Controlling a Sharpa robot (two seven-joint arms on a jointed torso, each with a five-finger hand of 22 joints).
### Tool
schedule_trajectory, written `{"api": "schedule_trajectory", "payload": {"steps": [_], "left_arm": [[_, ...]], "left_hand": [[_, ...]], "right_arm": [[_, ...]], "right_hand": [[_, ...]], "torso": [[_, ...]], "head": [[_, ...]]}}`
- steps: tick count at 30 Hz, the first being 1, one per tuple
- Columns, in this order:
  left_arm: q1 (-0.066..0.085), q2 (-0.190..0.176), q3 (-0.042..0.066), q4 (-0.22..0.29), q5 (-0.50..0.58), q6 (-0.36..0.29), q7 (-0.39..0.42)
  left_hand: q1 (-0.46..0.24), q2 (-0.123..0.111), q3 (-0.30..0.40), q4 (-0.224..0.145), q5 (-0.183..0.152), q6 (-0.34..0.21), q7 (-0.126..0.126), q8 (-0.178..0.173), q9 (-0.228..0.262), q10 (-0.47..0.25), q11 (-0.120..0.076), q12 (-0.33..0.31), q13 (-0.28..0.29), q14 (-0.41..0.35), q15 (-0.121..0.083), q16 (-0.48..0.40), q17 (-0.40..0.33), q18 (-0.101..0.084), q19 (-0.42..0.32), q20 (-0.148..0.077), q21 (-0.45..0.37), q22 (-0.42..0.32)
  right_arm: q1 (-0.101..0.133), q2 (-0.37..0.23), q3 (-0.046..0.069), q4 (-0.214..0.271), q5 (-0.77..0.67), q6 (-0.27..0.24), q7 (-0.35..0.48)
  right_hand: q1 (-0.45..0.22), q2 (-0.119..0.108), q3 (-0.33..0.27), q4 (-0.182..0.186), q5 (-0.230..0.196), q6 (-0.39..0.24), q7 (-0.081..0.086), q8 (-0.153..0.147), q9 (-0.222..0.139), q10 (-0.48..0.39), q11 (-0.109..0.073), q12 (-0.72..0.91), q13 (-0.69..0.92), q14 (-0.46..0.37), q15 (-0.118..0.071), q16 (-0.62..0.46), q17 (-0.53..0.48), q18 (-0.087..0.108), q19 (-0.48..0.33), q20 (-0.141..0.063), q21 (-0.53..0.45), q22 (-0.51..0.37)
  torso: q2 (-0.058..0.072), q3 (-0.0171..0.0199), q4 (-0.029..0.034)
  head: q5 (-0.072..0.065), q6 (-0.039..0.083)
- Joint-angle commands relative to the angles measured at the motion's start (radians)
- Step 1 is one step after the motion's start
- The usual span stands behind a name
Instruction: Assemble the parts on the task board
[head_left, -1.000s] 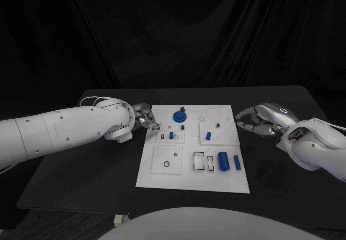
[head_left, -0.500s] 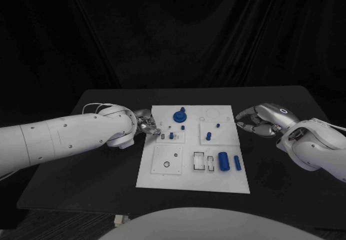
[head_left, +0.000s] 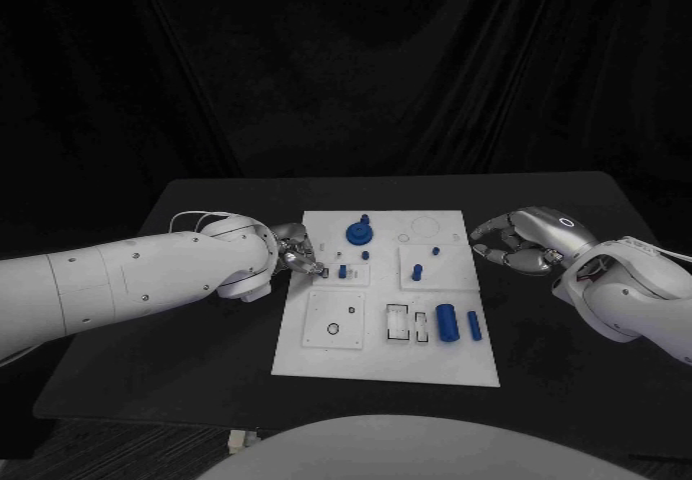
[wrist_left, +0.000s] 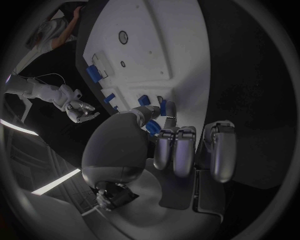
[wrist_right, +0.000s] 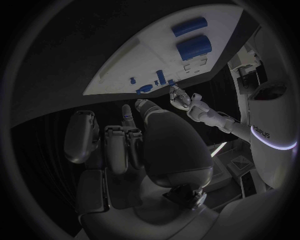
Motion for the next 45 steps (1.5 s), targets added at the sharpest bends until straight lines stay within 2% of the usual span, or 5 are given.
{"api": "schedule_trajectory", "payload": {"steps": [1,31,39,42,45], "left_arm": [[-0.003,0.005,0.0,0.001,-0.002,-0.002,0.01],[-0.007,0.016,0.0,-0.001,-0.002,0.036,-0.003],[-0.009,0.018,0.0,-0.005,-0.002,0.044,-0.008],[-0.009,0.018,0.0,-0.005,-0.002,0.046,-0.008],[-0.009,0.018,0.0,-0.005,-0.002,0.045,-0.007]], "left_hand": [[0.001,0.014,0.093,-0.099,-0.006,-0.003,-0.007,-0.005,-0.001,0.103,0.005,0.003,0.263,0.106,0.003,0.003,0.263,0.004,0.032,0.004,-0.006,0.218],[-0.005,0.017,0.092,-0.102,-0.022,-0.004,-0.006,-0.011,-0.007,0.103,0.006,0.003,0.263,0.106,0.005,0.003,0.263,0.006,0.027,0.005,-0.013,0.216],[-0.04,0.027,0.037,-0.089,-0.144,-0.007,-0.013,-0.028,-0.026,0.103,0.004,0.003,0.263,0.106,0.005,0.003,0.263,0.008,0.023,0.008,-0.021,0.213],[-0.054,0.039,-0.015,-0.065,-0.244,0.001,-0.019,-0.036,-0.039,0.103,0.0,0.003,0.263,0.106,0.002,0.003,0.263,0.008,0.022,0.005,-0.023,0.213],[-0.067,0.046,-0.071,-0.038,-0.295,0.012,-0.021,-0.043,-0.052,0.103,-0.002,0.003,0.263,0.106,0.0,0.003,0.263,0.009,0.022,0.003,-0.025,0.212]], "right_arm": [[-0.003,0.0,0.001,0.001,-0.002,-0.006,-0.013],[-0.005,0.002,0.001,-0.001,-0.002,-0.004,-0.012],[-0.005,0.003,0.001,0.0,-0.002,-0.005,-0.012],[-0.005,0.002,0.001,0.0,-0.002,-0.005,-0.012],[-0.005,0.003,0.001,0.0,-0.002,-0.005,-0.012]], "right_hand": [[0.002,-0.004,0.005,0.002,0.007,0.001,-0.002,0.0,-0.001,0.106,0.005,0.003,0.263,0.092,0.003,-0.004,0.221,0.013,-0.004,0.0,-0.005,0.159],[0.002,-0.004,0.005,0.002,0.007,0.001,-0.002,0.0,-0.001,0.106,0.005,0.003,0.263,0.092,0.003,-0.004,0.221,0.013,-0.004,0.0,-0.005,0.159],[0.002,-0.004,0.005,0.002,0.007,0.001,-0.002,0.0,-0.001,0.106,0.005,0.003,0.263,0.092,0.003,-0.004,0.221,0.013,-0.004,0.0,-0.005,0.159],[0.002,-0.004,0.005,0.002,0.007,0.001,-0.002,0.0,-0.001,0.106,0.005,0.003,0.263,0.092,0.003,-0.004,0.221,0.013,-0.004,0.0,-0.005,0.159],[0.002,-0.004,0.005,0.002,0.007,0.001,-0.002,0.0,-0.001,0.106,0.005,0.003,0.263,0.092,0.003,-0.004,0.221,0.013,-0.004,0.0,-0.005,0.159]], "torso": [[0.0,0.0,-0.0002],[0.0,0.0003,0.0004],[0.0,0.0,-0.0002],[0.0,0.0004,0.0002],[0.001,0.0001,0.0]], "head": [[0.0,0.0],[-0.002,0.0],[-0.001,0.0],[-0.001,0.0],[-0.001,0.0]]}}
